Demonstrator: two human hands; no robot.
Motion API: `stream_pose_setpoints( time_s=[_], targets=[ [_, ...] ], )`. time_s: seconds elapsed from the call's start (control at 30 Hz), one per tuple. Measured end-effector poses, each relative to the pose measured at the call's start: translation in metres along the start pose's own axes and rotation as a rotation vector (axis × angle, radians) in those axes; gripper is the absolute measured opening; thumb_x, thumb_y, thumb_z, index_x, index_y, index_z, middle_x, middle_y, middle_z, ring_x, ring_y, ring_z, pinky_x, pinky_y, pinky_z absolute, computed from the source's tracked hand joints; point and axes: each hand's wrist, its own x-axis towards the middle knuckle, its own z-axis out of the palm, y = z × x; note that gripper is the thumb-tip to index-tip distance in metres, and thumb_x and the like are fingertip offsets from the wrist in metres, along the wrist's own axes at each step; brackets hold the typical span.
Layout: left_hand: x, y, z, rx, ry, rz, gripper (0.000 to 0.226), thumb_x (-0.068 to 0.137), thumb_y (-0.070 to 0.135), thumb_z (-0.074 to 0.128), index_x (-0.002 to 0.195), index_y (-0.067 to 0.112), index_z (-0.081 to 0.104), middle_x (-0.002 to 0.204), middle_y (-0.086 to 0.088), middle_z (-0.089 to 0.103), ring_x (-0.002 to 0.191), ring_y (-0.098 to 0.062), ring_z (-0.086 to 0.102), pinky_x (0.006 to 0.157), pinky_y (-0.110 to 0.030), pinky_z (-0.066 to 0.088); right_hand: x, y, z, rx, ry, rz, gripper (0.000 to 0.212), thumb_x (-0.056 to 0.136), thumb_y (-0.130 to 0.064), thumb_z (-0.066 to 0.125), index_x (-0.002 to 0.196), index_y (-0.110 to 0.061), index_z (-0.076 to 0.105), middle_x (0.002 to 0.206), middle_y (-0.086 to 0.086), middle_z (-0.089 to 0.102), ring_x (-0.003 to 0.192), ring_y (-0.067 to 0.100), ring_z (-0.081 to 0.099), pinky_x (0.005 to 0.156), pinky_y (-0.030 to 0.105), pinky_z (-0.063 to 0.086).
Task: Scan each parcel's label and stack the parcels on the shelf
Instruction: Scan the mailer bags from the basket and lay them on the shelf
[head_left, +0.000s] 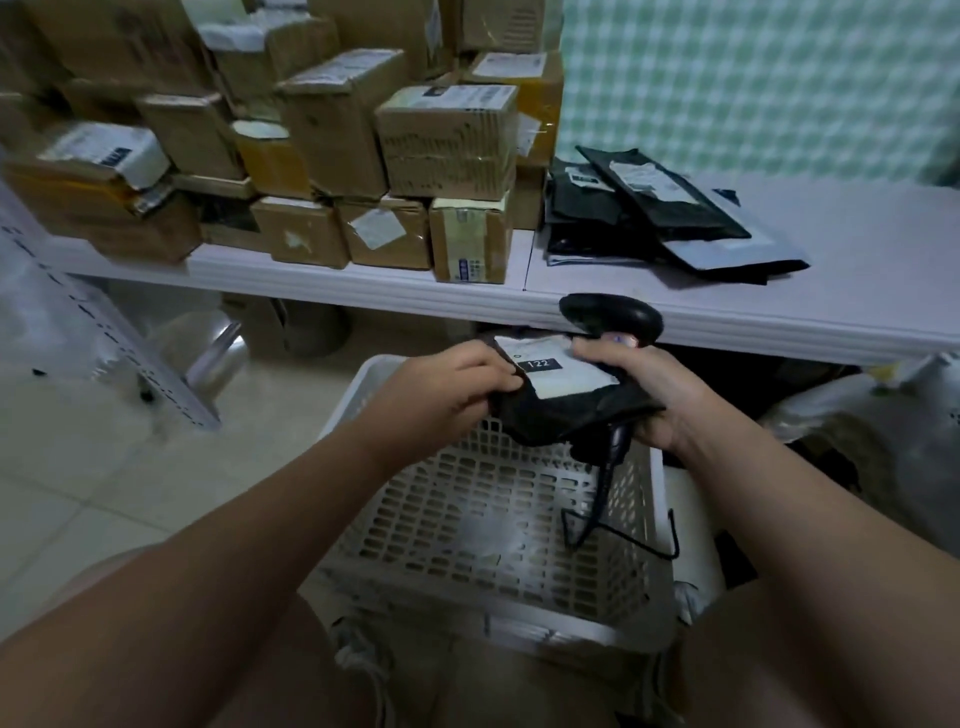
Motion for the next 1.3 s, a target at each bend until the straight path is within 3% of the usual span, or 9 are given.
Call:
stream_pose_setpoints(
  time_s=[0.13, 0.3, 0.4, 0.47, 0.53, 0.67, 0.93, 1.17, 1.3],
  targets=[
    [-0.007, -0.007, 0.001, -0.214, -0.039, -0.165, 0.029, 0.084, 0.018, 0.052, 0.103, 0.012, 0.073, 0.114, -0.002, 0.068, 0.105, -0.009, 0.061, 0.093, -0.022, 0.048, 0.001, 0.0, -0.002, -0.097, 0.083, -0.203, 0.022, 0.08, 0.011, 0.066, 0.078, -0.01, 0.065, 0.077, 0.009, 0.073, 0.066, 0.022, 0.07, 0.061, 0.031, 0.06],
    [0.003, -0.004, -0.001, -0.801, 0.166, -0.867, 0.019, 0.093, 0.012, 0.058, 0.111, 0.02, 0.057, 0.114, -0.005, 0.061, 0.087, -0.016, 0.066, 0.078, -0.032, 0.057, 0.002, 0.008, 0.0, -0.177, 0.052, -0.355, 0.032, 0.077, 0.016, 0.066, 0.097, -0.009, 0.067, 0.092, 0.008, 0.075, 0.081, 0.024, 0.073, 0.075, 0.037, 0.061],
    [0.005, -0.014, 0.0, -0.956, 0.047, -1.112, 0.041, 0.089, 0.029, 0.065, 0.125, 0.012, 0.052, 0.114, 0.002, 0.065, 0.09, -0.01, 0.065, 0.07, -0.022, 0.051, 0.004, 0.015, 0.006, -0.228, 0.08, -0.364, 0.026, 0.076, 0.013, 0.07, 0.094, -0.006, 0.069, 0.094, 0.013, 0.074, 0.086, 0.029, 0.072, 0.082, 0.043, 0.059],
    [0.005, -0.016, 0.003, -1.0, -0.043, -1.099, 0.027, 0.089, 0.02, 0.065, 0.113, 0.011, 0.065, 0.096, 0.005, 0.073, 0.081, -0.005, 0.068, 0.063, -0.015, 0.047, 0.008, 0.021, 0.01, -0.293, 0.123, -0.398, 0.023, 0.075, 0.007, 0.074, 0.093, -0.005, 0.069, 0.098, 0.018, 0.073, 0.091, 0.031, 0.071, 0.087, 0.045, 0.057],
    [0.007, -0.016, 0.004, -1.028, 0.051, -1.108, 0.018, 0.086, 0.006, 0.066, 0.104, 0.007, 0.069, 0.082, 0.004, 0.074, 0.067, -0.001, 0.067, 0.055, -0.01, 0.046, 0.009, 0.025, 0.014, -0.365, 0.136, -0.442, 0.018, 0.076, -0.001, 0.077, 0.09, -0.011, 0.071, 0.09, 0.01, 0.073, 0.086, 0.023, 0.07, 0.085, 0.039, 0.055],
    [0.005, -0.023, 0.006, -0.99, 0.235, -1.114, 0.022, 0.083, -0.005, 0.066, 0.104, 0.001, 0.067, 0.085, 0.0, 0.07, 0.064, 0.0, 0.067, 0.058, -0.01, 0.049, 0.006, 0.026, 0.018, -0.556, 0.152, -0.544, 0.018, 0.08, -0.021, 0.078, 0.094, -0.027, 0.068, 0.095, -0.004, 0.071, 0.091, 0.005, 0.065, 0.083, 0.022, 0.049],
    [-0.01, -0.047, 0.015, -0.843, 0.381, -1.164, 0.016, 0.084, -0.002, 0.068, 0.088, 0.013, 0.068, 0.088, -0.001, 0.072, 0.07, -0.003, 0.07, 0.062, -0.014, 0.052, -0.006, 0.029, 0.027, -0.625, 0.112, -0.474, 0.039, 0.084, -0.032, 0.072, 0.082, 0.006, 0.063, 0.07, 0.011, 0.058, 0.067, 0.018, 0.057, 0.069, 0.031, 0.042],
    [-0.01, -0.048, 0.017, -0.813, 0.467, -1.163, 0.018, 0.085, -0.004, 0.066, 0.101, 0.004, 0.067, 0.088, -0.001, 0.069, 0.067, 0.002, 0.067, 0.063, -0.012, 0.052, -0.009, 0.027, 0.028, -0.638, 0.111, -0.457, 0.033, 0.079, -0.037, 0.074, 0.071, -0.008, 0.063, 0.065, 0.005, 0.057, 0.069, 0.023, 0.059, 0.077, 0.047, 0.051],
    [-0.012, -0.051, 0.018, -0.762, 0.432, -1.186, 0.015, 0.085, 0.002, 0.068, 0.097, 0.01, 0.068, 0.09, -0.001, 0.071, 0.079, -0.008, 0.069, 0.069, -0.018, 0.053, -0.012, 0.026, 0.027, -0.668, 0.094, -0.473, 0.017, 0.084, -0.032, 0.072, 0.073, -0.019, 0.067, 0.065, -0.001, 0.059, 0.07, 0.019, 0.06, 0.077, 0.04, 0.05]
  ],
)
